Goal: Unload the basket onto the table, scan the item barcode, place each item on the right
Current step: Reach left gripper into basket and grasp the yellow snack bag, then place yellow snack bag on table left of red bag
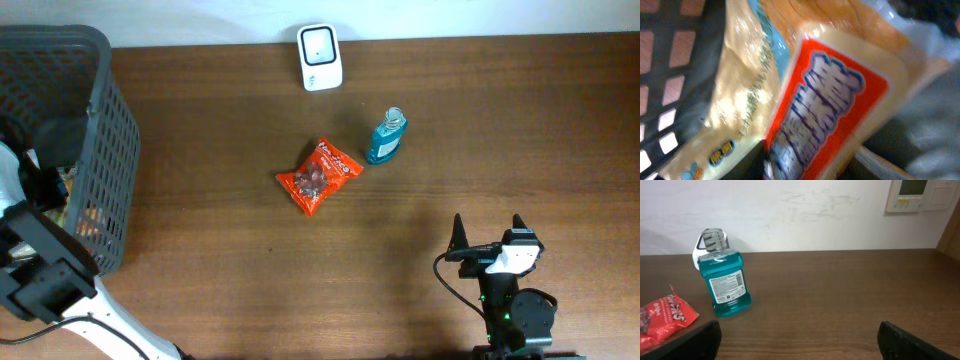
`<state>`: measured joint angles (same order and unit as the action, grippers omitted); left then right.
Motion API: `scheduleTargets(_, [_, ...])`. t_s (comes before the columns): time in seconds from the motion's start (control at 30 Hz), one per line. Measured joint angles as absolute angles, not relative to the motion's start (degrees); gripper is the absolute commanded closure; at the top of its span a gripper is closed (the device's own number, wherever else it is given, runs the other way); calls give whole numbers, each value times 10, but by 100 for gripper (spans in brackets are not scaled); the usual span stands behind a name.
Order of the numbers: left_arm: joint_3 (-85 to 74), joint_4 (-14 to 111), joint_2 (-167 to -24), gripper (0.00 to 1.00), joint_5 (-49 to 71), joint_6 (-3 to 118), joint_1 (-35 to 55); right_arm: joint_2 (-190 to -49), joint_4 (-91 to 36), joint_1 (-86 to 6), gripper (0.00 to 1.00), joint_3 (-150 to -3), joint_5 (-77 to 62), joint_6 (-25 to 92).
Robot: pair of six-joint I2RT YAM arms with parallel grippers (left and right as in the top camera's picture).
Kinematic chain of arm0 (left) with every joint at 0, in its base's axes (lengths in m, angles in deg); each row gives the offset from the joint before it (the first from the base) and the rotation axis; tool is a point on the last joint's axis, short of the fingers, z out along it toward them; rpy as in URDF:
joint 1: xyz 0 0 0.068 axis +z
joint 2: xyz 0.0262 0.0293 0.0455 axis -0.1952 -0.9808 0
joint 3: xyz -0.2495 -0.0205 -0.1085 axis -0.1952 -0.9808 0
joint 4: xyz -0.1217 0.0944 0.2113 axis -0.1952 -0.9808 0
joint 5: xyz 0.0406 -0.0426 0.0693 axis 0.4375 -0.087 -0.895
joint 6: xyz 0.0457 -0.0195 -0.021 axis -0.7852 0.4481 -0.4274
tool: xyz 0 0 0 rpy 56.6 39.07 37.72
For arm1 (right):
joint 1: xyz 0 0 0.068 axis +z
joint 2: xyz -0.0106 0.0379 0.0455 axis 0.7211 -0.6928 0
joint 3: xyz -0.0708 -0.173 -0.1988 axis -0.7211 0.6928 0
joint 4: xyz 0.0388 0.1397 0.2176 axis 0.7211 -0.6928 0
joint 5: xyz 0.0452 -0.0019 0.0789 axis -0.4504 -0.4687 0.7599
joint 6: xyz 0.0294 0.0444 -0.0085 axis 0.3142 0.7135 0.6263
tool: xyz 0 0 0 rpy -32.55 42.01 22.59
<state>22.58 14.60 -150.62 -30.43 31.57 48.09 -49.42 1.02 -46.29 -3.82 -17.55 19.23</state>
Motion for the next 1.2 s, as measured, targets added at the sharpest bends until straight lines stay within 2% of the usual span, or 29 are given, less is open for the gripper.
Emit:
scheduleTargets(0.2, [249,119,-1507,100,-321,315,481,-494,10,-463,2,-38,-176,192])
scheduleTargets(0.3, [358,70,-1513,100,-216,333,482,-494,10,-463,2,-38,-176,193])
scheduleTargets(0.43, [516,70,-1468,100,-20,354,481,-494,10,-463,1,-38,-175,193])
scheduleTargets(0.63, [559,90,-1278,100,174,358,479,-494,10,-463,2,-38,-175,193])
scheduleTargets(0.73, [561,59,-1217,100,253,357,405,-494,10,-463,2,-38,-176,193])
scheduleTargets(0.8, [559,-2,-1205,100,271,329,296,-494,10,-463,2,-38,-175,193])
scheduleTargets(0.9, [472,9,-1204,100,214,307,161,-494,11,-463,2,-38,-175,193])
scheduleTargets(1.0, [260,131,-1207,100,135,302,39,-494,10,-463,2,-38,-175,193])
scheduleTargets(1.03, [223,165,-1212,100,125,301,27,-494,10,-463,2,-38,-175,193])
scheduleTargets(1.2, [-95,501,-1221,100,46,315,-17,-495,10,-463,2,-38,-175,193])
